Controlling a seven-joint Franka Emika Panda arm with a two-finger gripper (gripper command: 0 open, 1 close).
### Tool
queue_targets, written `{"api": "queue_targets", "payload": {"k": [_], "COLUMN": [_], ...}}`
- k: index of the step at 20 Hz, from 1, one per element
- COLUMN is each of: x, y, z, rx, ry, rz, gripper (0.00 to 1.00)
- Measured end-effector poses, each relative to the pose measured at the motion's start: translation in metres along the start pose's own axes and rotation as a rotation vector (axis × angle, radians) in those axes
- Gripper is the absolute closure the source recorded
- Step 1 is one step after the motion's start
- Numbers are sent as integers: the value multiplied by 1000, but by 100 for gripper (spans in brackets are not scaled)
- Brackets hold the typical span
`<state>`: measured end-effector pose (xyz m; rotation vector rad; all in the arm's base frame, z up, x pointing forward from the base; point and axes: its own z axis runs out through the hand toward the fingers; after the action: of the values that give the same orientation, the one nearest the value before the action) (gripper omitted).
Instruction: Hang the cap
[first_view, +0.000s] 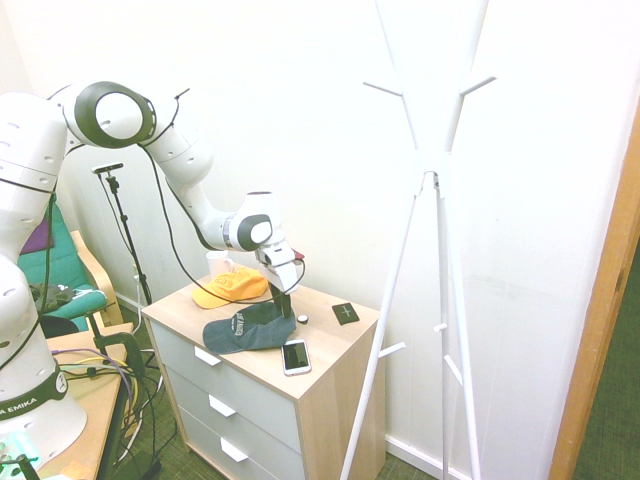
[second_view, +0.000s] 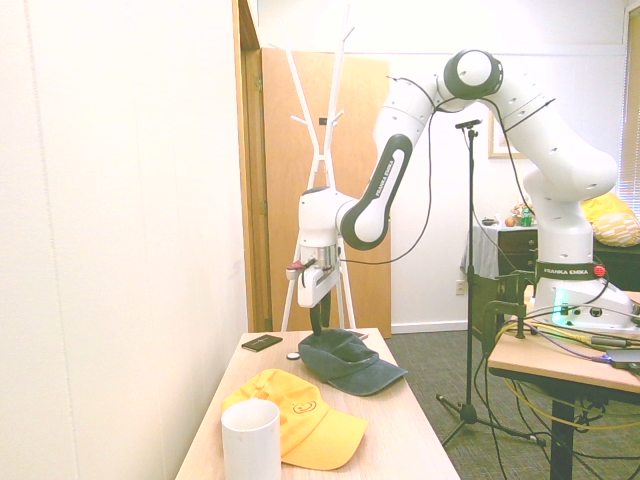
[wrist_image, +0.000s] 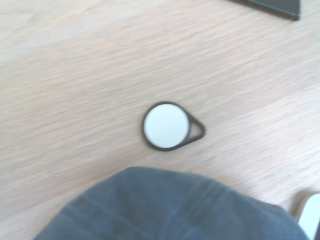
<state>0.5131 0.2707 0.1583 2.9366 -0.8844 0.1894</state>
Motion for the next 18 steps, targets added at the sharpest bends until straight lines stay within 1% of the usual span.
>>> {"api": "queue_targets", "payload": {"k": [4, 5, 10, 18], "x": [4, 5, 4, 3], "y": [4, 6, 9, 3], "z": [8, 11, 24, 27], "rx": [-5, -10, -21, -18], "ry": [-18, -21, -45, -45], "rz": [-42, -52, -95, -100], "gripper": [0, 100, 100, 100]}}
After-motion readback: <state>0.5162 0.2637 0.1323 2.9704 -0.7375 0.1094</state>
